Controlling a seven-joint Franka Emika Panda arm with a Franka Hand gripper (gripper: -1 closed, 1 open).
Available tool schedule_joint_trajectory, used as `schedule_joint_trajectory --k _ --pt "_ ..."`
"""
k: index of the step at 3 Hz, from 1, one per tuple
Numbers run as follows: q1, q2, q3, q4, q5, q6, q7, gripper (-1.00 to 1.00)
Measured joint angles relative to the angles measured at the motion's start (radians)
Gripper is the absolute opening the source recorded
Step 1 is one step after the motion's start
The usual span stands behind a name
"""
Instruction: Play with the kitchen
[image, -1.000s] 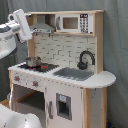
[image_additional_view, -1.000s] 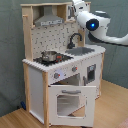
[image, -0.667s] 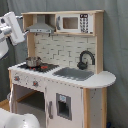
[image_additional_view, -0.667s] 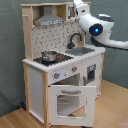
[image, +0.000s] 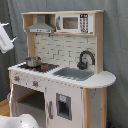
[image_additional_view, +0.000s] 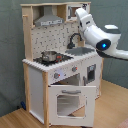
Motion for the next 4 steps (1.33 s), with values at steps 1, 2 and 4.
schedule_joint_trajectory --k 1,2,4 --pt "0.038 -0.041 0.034 -0.027 -0.02 0.0 -0.084 1.0" --pt "0.057 -0.074 0.077 -0.042 -0.036 0.002 -0.17 1.0" --pt "0.087 -0.112 0.166 -0.055 -0.052 0.055 -0.358 1.0"
